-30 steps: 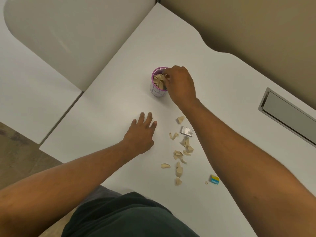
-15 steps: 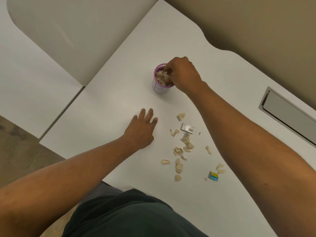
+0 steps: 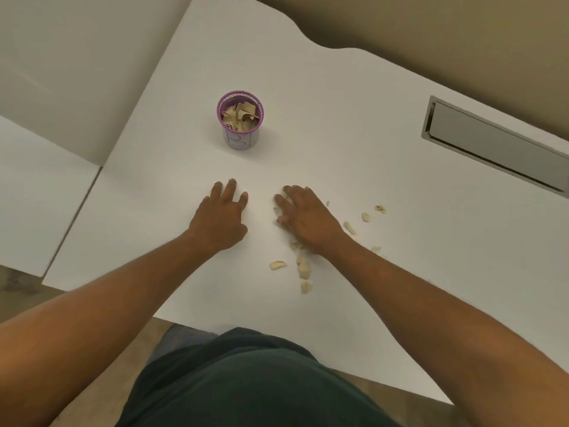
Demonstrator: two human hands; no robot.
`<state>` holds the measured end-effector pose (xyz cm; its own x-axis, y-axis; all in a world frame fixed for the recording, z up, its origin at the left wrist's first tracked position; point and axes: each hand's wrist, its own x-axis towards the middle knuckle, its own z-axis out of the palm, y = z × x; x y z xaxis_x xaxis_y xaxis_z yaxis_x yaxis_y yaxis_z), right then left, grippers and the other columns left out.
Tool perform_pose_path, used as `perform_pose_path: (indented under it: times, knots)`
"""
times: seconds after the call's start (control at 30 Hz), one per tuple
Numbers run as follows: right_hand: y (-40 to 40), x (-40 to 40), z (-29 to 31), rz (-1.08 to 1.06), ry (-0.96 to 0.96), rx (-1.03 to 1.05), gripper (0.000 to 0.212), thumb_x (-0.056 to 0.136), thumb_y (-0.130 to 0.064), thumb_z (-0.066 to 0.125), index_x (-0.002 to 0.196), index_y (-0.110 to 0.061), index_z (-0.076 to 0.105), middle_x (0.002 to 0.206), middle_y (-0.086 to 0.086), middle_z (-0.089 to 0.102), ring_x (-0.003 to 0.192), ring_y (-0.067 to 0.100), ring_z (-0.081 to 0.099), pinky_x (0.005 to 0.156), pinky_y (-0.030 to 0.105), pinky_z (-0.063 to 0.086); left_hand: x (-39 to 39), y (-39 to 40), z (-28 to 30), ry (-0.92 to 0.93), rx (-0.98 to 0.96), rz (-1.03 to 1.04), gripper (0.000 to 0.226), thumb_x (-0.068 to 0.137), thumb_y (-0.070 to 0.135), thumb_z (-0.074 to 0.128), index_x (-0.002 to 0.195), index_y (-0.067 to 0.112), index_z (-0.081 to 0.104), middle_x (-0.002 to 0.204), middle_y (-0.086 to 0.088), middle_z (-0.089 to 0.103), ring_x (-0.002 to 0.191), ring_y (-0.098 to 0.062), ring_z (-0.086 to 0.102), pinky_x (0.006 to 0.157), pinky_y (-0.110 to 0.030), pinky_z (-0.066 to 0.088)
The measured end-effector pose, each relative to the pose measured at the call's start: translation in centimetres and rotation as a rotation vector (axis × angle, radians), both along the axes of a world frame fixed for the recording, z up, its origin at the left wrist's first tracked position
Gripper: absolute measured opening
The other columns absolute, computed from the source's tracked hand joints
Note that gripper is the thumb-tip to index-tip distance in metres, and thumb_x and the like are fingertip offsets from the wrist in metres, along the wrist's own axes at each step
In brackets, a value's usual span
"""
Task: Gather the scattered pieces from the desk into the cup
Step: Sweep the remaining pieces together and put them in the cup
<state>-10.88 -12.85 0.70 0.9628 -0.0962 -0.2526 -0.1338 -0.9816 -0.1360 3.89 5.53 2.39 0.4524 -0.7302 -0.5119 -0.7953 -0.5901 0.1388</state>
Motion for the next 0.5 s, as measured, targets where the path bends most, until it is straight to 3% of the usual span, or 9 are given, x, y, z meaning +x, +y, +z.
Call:
perform_pose_path:
  times: [0.13, 0.37, 0.5]
  knots:
    - [3.3, -3.0, -0.7, -0.018, -0.036, 0.005, 0.045, 0.106, -0.037, 0.041, 0.141, -0.010, 0.052, 0.148, 0.016, 0.046, 0.146, 0.037, 0.034, 0.123, 0.051, 0.020, -0.8, -0.1, -0.1, -0.036, -0.031, 0.014, 0.072, 0.093, 0.032, 0.056, 0.158, 0.011, 0.031, 0.168, -0.019, 0.013, 0.151, -0.044, 0.019, 0.110, -0.050, 0.043]
    - [3.1, -8.0, 0.0, -0.214, -0.164, 0.130, 0.042, 0.107, -0.026, 0.043, 0.148, -0.017, 0.048, 0.163, 0.012, 0.033, 0.154, 0.031, 0.023, 0.127, 0.048, 0.015, -6.2, 0.3, -1.0, -0.024, -0.259, -0.053, 0.059, 0.088, 0.026, 0.063, 0.143, 0.008, 0.053, 0.154, -0.018, 0.044, 0.124, -0.043, 0.051, 0.086, -0.049, 0.054]
    - [-2.3, -9.5, 1.5, -0.606, -0.225, 0.087, 0.047, 0.106, -0.027, 0.047, 0.150, -0.012, 0.045, 0.161, 0.015, 0.034, 0.151, 0.036, 0.028, 0.123, 0.049, 0.026, -8.9, -0.5, -1.8, 0.156, -0.369, 0.129, 0.061, 0.090, 0.023, 0.065, 0.147, 0.009, 0.049, 0.157, -0.016, 0.037, 0.129, -0.039, 0.045, 0.101, -0.046, 0.049]
